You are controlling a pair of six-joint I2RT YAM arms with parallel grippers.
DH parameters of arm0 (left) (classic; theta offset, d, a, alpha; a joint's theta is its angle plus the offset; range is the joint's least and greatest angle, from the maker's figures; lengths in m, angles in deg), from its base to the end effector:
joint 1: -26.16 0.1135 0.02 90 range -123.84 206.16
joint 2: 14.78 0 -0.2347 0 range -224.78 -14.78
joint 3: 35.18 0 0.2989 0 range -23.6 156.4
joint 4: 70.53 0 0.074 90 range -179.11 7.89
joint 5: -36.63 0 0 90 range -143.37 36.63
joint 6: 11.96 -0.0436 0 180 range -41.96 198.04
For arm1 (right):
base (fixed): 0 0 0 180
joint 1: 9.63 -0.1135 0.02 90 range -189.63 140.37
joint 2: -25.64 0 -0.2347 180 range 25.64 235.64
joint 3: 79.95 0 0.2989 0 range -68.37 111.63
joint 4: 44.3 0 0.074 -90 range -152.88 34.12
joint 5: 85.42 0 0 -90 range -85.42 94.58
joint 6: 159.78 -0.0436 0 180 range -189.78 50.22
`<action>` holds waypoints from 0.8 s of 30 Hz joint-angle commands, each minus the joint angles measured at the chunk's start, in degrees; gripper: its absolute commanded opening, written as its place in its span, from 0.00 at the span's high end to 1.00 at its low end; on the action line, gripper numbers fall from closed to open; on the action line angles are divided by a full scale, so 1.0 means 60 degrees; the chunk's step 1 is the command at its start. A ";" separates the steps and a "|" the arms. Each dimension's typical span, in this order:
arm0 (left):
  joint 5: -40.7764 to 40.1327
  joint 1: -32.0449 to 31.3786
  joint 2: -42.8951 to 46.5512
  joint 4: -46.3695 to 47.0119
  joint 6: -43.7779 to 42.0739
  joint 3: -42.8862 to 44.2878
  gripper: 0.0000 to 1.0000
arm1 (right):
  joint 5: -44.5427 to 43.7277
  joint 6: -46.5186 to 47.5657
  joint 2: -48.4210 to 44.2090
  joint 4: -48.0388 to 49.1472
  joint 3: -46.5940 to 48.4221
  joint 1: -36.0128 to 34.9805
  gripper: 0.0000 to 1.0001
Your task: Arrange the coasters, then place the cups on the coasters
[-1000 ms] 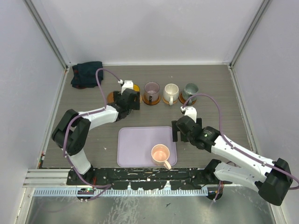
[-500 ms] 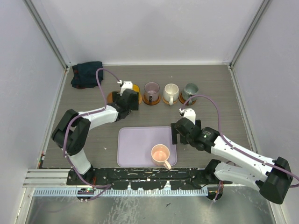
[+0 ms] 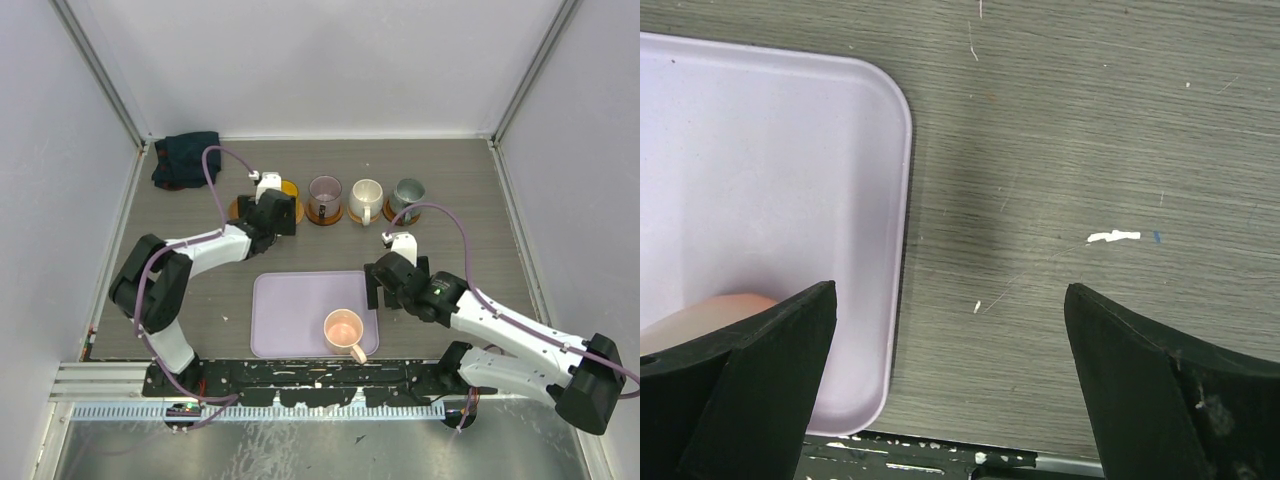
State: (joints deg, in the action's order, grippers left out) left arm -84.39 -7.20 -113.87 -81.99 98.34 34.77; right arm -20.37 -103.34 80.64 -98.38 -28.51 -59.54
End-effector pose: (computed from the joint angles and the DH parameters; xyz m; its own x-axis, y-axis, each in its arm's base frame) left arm 0.3487 -0.2027 0.1272 -0.5599 0.0127 -0.8285 -0.0531 0.9973 0.0511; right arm 0.1715 0.1752 0.1913 -0.7564 -0.1202 -0.6430 -0.1561 0.9877 -0.0010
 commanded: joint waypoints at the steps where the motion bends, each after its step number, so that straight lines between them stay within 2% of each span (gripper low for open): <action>1: 0.0568 0.0008 0.0802 0.0470 0.0002 -0.0123 0.00 | -0.0557 -0.0290 -0.0006 -0.0050 0.0477 -0.0075 0.00; 4: 0.0781 -0.0164 0.1227 0.0458 -0.0042 -0.0280 0.01 | -0.0674 -0.0091 -0.0127 0.0039 0.0683 -0.0075 0.01; 7: 0.0923 -0.0295 0.1712 0.0269 -0.0010 -0.0441 0.02 | -0.0717 0.0398 -0.0350 0.0250 0.0945 -0.0075 0.05; 13: 0.1111 -0.0650 0.2766 -0.0545 0.0233 -0.0795 0.02 | 0.0516 0.1759 -0.0162 0.0722 0.1579 -0.0075 0.34; 15: 0.1112 -0.0811 0.3080 -0.0875 0.0282 -0.0967 0.02 | 0.1225 0.2118 0.0010 0.0813 0.1728 -0.0086 0.40; 24: 0.1502 -0.1478 0.4746 -0.1978 0.0653 -0.2110 0.02 | 0.3643 0.2930 0.0583 0.0807 0.1832 -0.0225 0.44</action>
State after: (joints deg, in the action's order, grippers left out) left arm -76.85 -14.99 -90.81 -90.60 100.32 24.54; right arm -6.60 -89.27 83.51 -94.93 -19.71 -60.24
